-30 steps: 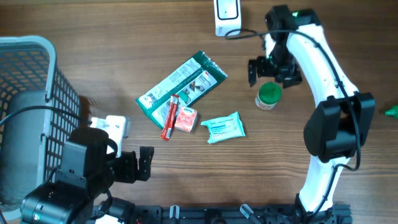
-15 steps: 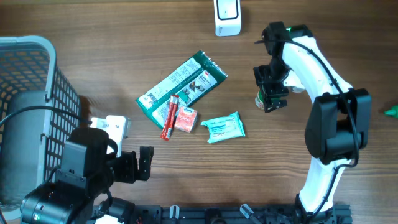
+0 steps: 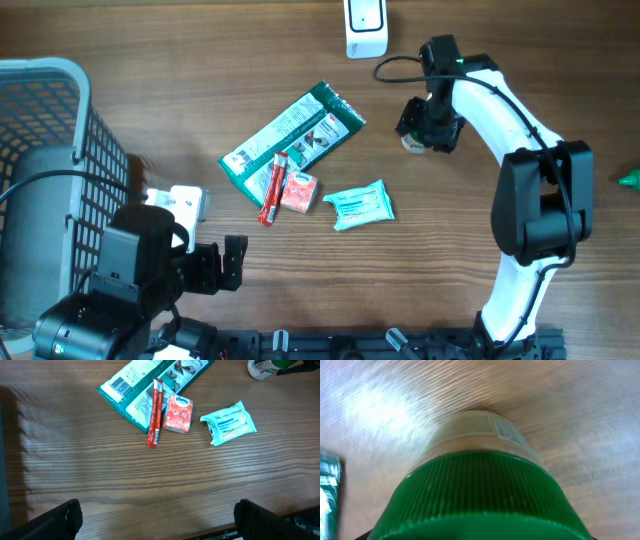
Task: Scan the item barcode
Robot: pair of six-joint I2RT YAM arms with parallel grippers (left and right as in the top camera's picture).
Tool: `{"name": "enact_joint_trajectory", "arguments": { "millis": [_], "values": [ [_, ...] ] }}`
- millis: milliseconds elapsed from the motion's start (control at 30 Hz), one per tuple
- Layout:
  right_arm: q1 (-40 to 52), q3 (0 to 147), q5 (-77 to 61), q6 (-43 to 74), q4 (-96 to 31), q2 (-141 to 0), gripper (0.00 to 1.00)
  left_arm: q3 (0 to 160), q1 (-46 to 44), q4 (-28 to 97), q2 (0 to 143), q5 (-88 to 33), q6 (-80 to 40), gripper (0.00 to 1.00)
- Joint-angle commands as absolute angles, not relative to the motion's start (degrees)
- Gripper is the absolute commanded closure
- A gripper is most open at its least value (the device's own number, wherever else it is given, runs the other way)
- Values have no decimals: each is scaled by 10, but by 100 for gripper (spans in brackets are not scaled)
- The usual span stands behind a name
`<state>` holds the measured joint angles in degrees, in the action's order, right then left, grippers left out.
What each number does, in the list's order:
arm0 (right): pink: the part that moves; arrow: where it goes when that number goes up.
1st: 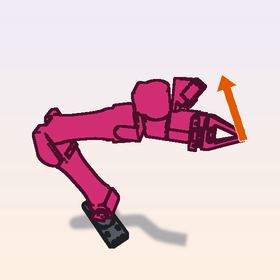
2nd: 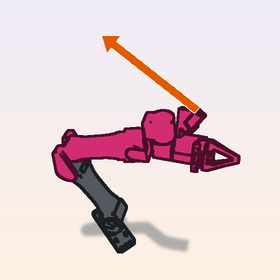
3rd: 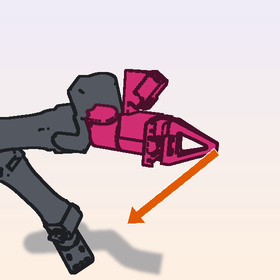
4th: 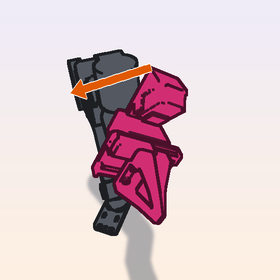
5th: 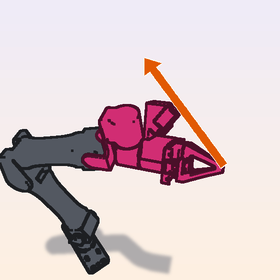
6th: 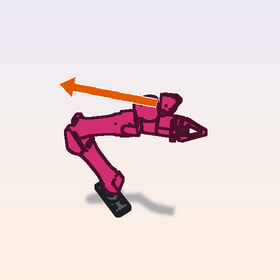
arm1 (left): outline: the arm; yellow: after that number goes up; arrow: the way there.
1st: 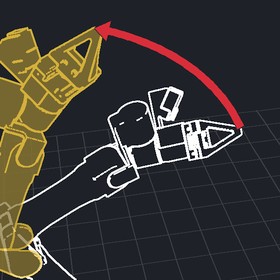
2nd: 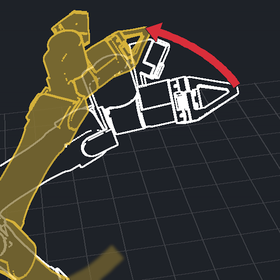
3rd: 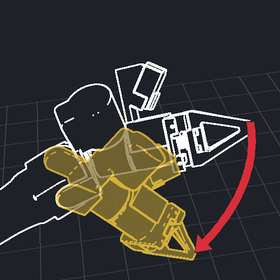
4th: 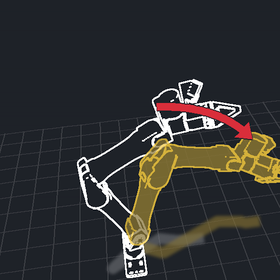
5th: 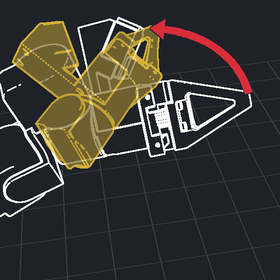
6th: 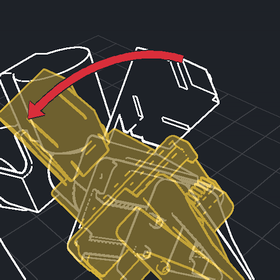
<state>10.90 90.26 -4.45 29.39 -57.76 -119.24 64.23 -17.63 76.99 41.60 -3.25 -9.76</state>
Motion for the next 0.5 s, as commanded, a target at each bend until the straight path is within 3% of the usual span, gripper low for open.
{"name": "enact_joint_trajectory", "arguments": {
  "millis": [0,133,167,200,367,467],
  "values": [
    [110,901,-60,72,-585,-1190,25,646,-178,769,413,-31,-95,0],
    [110,976,-49,65,-665,-1181,11,646,-178,769,413,-31,-95,0],
    [110,1001,-52,110,-679,-1171,3,646,-178,769,413,-31,-95,0],
    [110,1032,-59,194,-699,-1159,1,646,-178,769,413,-31,-95,0],
    [110,1060,-51,498,-722,-1135,0,646,-178,769,413,-31,-95,0],
    [110,1045,-21,588,-716,-1158,0,646,-178,769,413,-31,-95,0]
  ]
}}
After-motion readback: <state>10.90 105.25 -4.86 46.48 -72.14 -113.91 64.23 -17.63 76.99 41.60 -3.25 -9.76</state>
